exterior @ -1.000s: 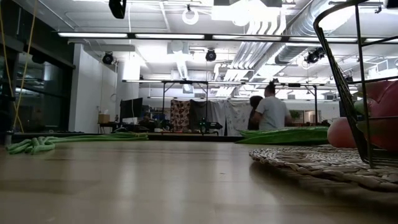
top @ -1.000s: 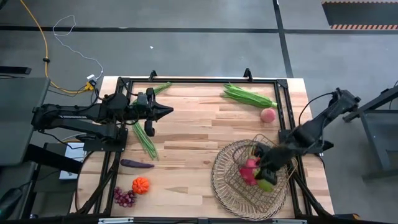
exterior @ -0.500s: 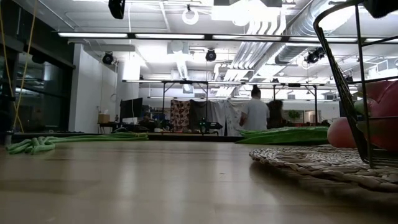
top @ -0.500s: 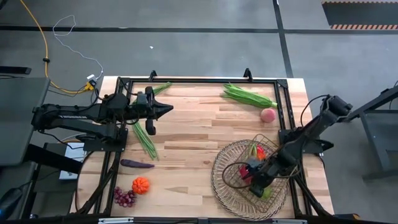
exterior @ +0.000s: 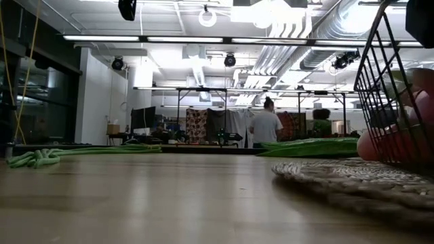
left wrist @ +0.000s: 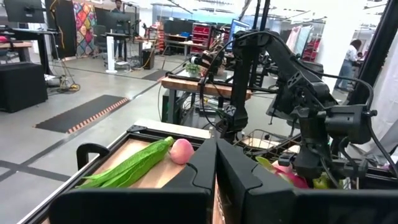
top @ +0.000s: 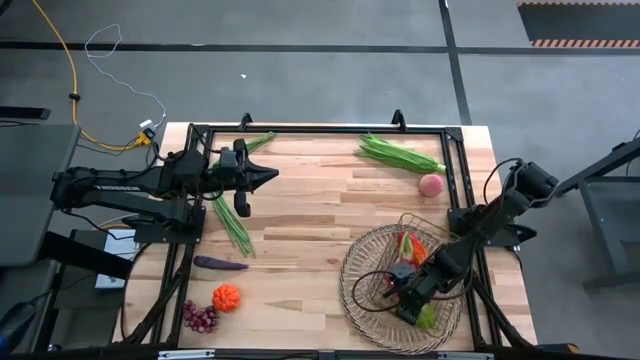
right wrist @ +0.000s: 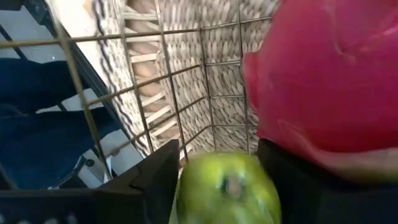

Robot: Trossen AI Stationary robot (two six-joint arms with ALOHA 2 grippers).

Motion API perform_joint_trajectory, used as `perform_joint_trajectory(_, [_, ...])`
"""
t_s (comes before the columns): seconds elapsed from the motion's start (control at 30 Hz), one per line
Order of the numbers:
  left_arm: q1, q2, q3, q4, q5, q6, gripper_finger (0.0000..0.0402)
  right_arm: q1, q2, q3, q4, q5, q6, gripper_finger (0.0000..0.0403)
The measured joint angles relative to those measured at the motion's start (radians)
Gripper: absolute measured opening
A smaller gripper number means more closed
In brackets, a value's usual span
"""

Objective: Build produce basket
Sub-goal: Put the chayote into the wire basket, then put the leaf lettuce into the wire basket

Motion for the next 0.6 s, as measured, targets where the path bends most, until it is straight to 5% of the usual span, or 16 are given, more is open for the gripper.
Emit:
perform_joint_trajectory(0.43, [0.0, 0.0, 0.0, 0.001, 0.0, 0.0, 0.0, -0.022, -0.141, -0.002, -0.045, -0.056, 0.001, 0.028])
perform_joint_trajectory(0.6, [0.0, 0.0, 0.0, 0.001, 0.0, 0.007, 0.0, -0.044, -0.303, -0.002, -0.072, 0.069, -0.008, 0.0282])
